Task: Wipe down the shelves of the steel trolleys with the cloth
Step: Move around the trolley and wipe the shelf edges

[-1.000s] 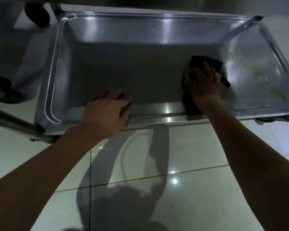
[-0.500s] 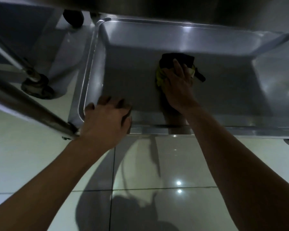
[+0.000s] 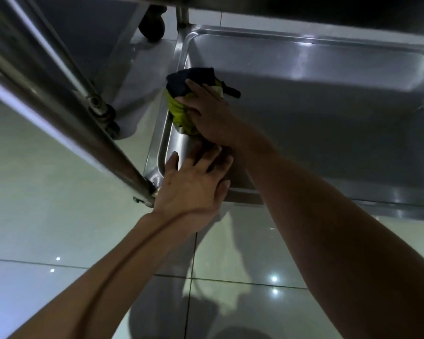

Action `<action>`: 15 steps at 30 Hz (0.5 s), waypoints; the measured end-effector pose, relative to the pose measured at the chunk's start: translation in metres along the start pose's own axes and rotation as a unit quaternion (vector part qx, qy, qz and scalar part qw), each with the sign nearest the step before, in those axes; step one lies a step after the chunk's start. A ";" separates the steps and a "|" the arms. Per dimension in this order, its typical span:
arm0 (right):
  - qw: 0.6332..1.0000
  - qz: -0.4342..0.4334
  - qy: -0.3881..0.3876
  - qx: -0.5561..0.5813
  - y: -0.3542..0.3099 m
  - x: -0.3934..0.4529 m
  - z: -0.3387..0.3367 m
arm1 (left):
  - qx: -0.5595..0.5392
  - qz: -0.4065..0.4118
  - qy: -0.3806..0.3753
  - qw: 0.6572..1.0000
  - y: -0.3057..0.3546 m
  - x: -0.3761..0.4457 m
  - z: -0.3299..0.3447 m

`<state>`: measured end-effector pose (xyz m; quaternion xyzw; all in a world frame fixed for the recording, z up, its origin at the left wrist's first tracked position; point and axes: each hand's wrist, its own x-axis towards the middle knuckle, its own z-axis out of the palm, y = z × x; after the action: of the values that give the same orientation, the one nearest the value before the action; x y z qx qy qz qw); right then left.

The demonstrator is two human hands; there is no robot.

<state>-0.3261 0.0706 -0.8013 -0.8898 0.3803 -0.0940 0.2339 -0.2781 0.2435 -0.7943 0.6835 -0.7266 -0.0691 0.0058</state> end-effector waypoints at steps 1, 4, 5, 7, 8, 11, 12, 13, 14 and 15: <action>1.000 0.000 0.000 0.005 0.005 -0.003 -0.001 | -0.002 0.000 0.002 1.000 0.000 0.000 0.000; 0.999 0.017 0.026 0.006 0.026 -0.017 -0.009 | -0.012 0.001 0.000 1.000 -0.001 0.001 -0.003; 0.999 0.031 0.040 0.003 0.036 -0.024 -0.013 | -0.017 0.002 0.000 1.000 -0.001 0.001 -0.004; 0.996 0.061 0.064 -0.011 0.061 -0.044 -0.025 | -0.019 -0.003 -0.003 1.000 0.002 0.000 -0.004; 0.994 0.077 0.072 -0.020 0.073 -0.055 -0.031 | -0.016 -0.007 -0.003 1.000 0.003 0.000 -0.004; 0.986 0.135 0.099 -0.021 0.108 -0.090 -0.053 | -0.006 -0.019 -0.013 1.000 0.011 0.002 -0.006; 0.982 0.153 0.112 -0.019 0.119 -0.103 -0.061 | 0.003 -0.028 -0.022 0.999 0.013 0.004 -0.007; 0.977 0.171 0.127 -0.019 0.130 -0.116 -0.069 | 0.016 -0.038 -0.028 0.999 0.016 0.006 -0.008; 0.972 0.190 0.140 -0.023 0.142 -0.131 -0.076 | 0.028 -0.049 -0.027 0.998 0.021 0.007 -0.010; 0.966 0.209 0.148 -0.031 0.153 -0.144 -0.085 | 0.032 -0.048 -0.011 0.998 0.029 0.007 -0.012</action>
<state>-0.5522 0.0536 -0.8005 -0.7734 0.5912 -0.1620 0.1616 -0.3059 0.2373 -0.7803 0.7165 -0.6950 -0.0533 -0.0270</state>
